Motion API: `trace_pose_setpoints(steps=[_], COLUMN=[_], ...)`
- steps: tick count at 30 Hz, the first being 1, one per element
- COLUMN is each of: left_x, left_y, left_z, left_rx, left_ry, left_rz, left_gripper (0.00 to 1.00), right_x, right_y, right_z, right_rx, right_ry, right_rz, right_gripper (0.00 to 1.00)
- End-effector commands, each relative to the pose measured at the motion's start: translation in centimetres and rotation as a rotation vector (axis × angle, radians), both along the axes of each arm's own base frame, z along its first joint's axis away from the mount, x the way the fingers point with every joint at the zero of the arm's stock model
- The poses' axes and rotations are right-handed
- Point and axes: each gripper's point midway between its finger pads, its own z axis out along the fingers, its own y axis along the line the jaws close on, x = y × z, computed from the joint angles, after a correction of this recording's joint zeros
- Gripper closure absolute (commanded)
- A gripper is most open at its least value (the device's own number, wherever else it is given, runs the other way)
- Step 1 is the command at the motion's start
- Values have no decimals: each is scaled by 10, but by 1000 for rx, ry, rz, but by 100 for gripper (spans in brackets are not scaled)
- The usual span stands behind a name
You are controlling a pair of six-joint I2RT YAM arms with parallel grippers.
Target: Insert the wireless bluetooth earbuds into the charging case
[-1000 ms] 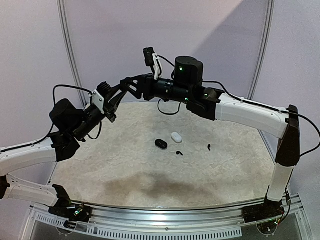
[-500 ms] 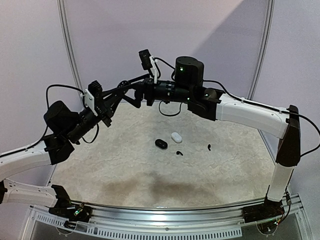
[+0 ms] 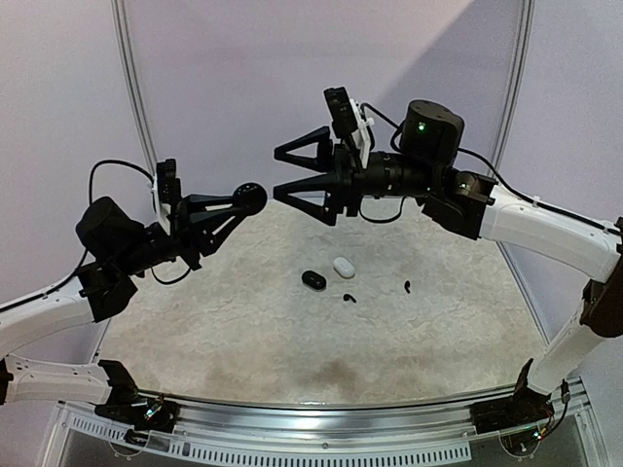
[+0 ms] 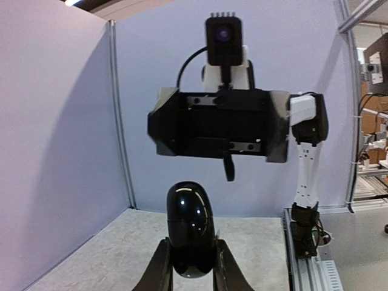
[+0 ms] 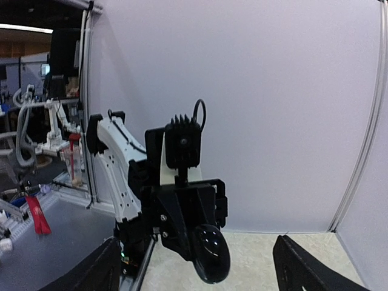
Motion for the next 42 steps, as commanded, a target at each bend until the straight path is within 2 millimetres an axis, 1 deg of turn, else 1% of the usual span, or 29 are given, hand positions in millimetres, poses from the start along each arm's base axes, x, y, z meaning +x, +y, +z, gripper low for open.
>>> trace_pose_setpoints(steps=[1,3,5,9,10,11,15,18,22,24,25,26,27,30,31,33,34,35,36,38,40,42], left_x=[-21,-22,-21,-19,-19,-20,-18,-18,-18,-18,-18,-18,-18,-15,-11,-7,-9,-12,-14,-13,-18,-20], left_y=[-6,-8,-9,-11,-11,-12,-12,-12,-12,-11,-11,-11,-11,-10,-9,-8,-9,-11,-11,-10,-9,-11], left_z=[-3,-4,-5,-8,-7,-7,-6,-5,-6,-6,-6,-6,-7,-12,-15,-29,-40,-52,-64,-81,-87,-85], left_rx=[8,12,14,15,14,14,17,15,17,16,16,17,17,28,35,79,124,181,237,313,348,348], left_ry=[6,6,4,3,0,-2,-4,-8,-9,-10,-11,-10,-9,-3,4,-5,-35,-64,-83,-100,-145,-180], left_rz=[-142,-146,-144,-140,-141,-142,-136,-135,-132,-131,-129,-128,-126,-103,-79,-45,-51,-59,-64,-51,-67,-78], left_gripper=[100,100,100,100,100,100,100,100,100,100,100,100,100,100,92,56,45,38,34,33,36,37], right_x=[2,0,1,2,4,5,3,0,-1,-2,-2,-3,-2,0,1,7,10,14,17,21,25,20], right_y=[13,14,15,19,20,21,29,33,35,35,35,35,34,30,29,24,21,18,15,12,10,11], right_z=[-39,-41,-41,-43,-45,-46,-54,-65,-72,-72,-72,-72,-72,-73,-75,-76,-76,-77,-78,-83,-92,-99], right_rx=[-109,-109,-113,-135,-145,-151,-182,-234,-267,-268,-269,-269,-270,-288,-301,-326,-342,-363,-389,-442,-500,-545], right_ry=[-11,-10,-1,11,17,21,36,40,35,32,31,30,27,16,13,-7,-16,-26,-28,-40,-68,-96], right_rz=[50,64,63,66,65,65,92,101,105,108,109,109,104,74,60,11,-21,-53,-81,-133,-186,-187], right_gripper=[19,27,32,45,52,55,62,69,77,86,94,99,100,100,100,100,100,100,100,100,100,100])
